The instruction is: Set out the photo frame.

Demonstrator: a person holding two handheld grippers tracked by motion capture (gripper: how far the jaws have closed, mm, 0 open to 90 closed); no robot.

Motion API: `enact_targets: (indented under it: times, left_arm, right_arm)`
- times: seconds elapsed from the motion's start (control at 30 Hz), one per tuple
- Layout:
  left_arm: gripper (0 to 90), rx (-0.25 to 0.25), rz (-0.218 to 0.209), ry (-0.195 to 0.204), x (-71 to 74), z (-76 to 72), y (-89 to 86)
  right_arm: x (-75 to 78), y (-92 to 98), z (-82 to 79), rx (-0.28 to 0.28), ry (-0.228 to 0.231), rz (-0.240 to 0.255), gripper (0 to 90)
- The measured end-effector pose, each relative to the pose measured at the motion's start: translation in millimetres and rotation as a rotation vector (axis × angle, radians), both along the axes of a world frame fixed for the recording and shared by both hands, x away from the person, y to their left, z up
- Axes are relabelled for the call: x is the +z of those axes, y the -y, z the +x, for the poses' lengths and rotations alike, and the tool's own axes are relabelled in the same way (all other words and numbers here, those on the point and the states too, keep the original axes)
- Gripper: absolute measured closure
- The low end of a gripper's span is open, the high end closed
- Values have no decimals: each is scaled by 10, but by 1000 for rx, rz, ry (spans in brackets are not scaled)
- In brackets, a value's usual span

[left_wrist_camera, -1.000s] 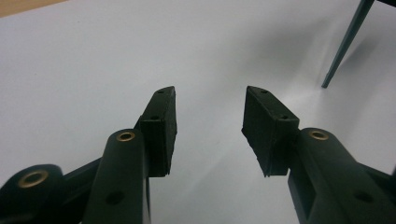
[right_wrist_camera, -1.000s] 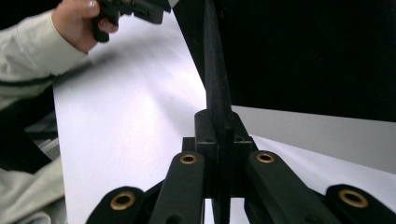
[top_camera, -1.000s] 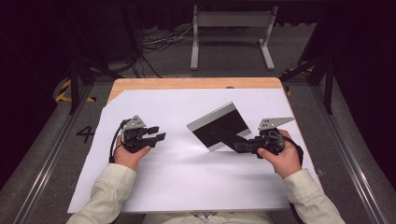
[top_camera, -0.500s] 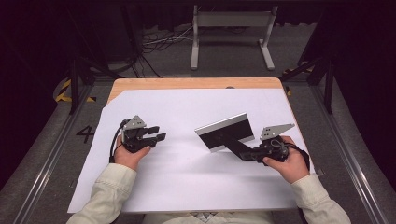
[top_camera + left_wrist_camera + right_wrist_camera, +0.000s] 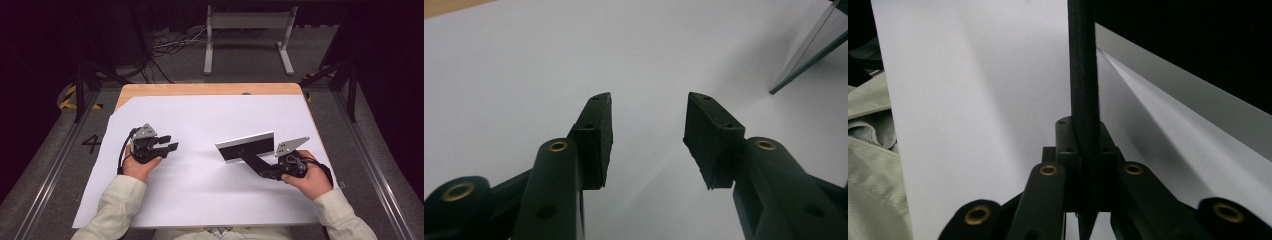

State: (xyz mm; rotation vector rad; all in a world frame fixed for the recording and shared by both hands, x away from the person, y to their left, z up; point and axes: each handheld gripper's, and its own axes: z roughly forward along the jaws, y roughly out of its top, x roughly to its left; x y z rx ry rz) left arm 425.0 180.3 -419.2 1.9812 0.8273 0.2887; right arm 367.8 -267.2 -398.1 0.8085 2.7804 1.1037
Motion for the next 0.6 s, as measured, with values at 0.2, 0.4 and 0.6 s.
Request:
enact_targets:
  times: [0.2,0.4,0.6]
  left_arm:
    - [548,-7,4,-7,-11,8,30]
    - [546,-16,8,-8,-11,21,52]
    - [545,-23,10,-8,-9,39,70]
  right_arm:
    - [-71,10,-16,-2,-21,-28,863]
    - [-110,9,-29,-7,-30,-48,853]
    - [-173,37,-22,-26,-41,-66,811]
